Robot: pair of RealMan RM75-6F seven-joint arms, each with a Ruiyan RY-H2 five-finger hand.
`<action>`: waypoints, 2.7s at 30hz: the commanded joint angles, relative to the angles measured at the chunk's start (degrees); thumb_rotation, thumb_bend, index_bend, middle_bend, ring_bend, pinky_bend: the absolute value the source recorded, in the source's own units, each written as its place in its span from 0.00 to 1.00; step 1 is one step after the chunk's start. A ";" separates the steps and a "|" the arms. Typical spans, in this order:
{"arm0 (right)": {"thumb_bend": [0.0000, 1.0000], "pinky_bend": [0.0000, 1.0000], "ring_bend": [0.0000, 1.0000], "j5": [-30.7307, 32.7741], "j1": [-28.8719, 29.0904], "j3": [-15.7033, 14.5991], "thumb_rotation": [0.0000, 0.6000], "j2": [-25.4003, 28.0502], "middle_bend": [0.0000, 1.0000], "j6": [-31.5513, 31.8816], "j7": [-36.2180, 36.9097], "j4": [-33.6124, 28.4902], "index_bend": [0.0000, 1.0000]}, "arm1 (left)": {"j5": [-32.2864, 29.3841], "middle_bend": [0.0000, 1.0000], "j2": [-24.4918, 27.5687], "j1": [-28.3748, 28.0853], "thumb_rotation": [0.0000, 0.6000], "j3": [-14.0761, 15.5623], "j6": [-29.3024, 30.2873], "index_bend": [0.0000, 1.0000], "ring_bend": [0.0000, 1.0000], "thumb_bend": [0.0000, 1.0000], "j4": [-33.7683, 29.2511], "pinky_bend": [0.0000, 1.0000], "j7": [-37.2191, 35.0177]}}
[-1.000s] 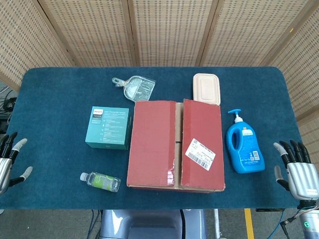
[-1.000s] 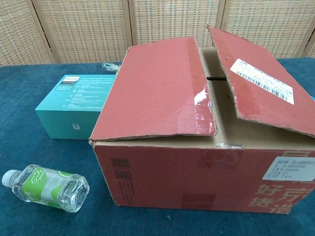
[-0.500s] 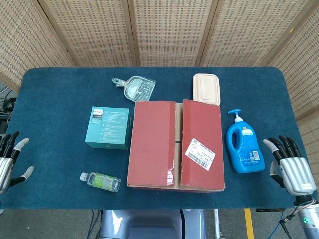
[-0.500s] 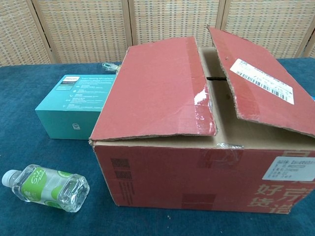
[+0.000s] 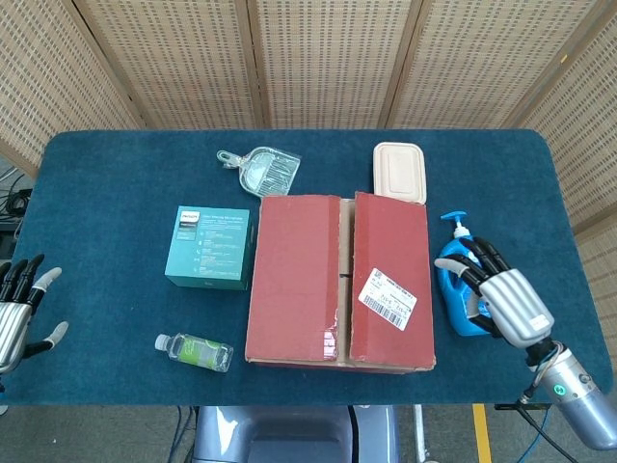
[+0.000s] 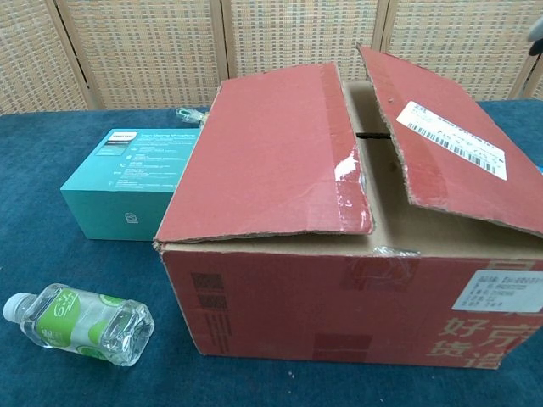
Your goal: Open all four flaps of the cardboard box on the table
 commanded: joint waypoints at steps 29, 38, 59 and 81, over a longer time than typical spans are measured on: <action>1.00 0.02 0.01 1.21 22.89 4.37 1.00 -4.58 0.30 -18.91 12.18 0.86 0.28 | -3.73 0.02 0.45 -1.26 0.87 -0.34 -3.27 0.14 0.00 0.29 -1.82 0.00 2.86; 1.00 0.02 0.01 3.12 25.67 3.55 1.00 -6.90 0.33 -21.70 10.68 3.09 0.32 | -5.31 0.02 0.40 -1.24 0.87 -0.28 -4.15 0.14 0.00 0.29 -1.47 0.00 2.69; 1.00 0.02 0.03 4.74 26.71 2.25 1.00 -8.14 0.46 -20.60 10.70 6.10 0.44 | -6.10 0.02 0.39 -1.51 0.87 -0.19 -4.86 0.14 0.00 0.29 -1.71 0.00 2.35; 1.00 0.02 0.12 4.18 25.92 1.55 1.00 -4.77 0.58 -17.78 8.00 5.72 0.51 | -5.30 0.02 0.68 -1.77 0.87 -0.21 -4.34 0.14 0.00 0.29 -1.53 0.00 2.38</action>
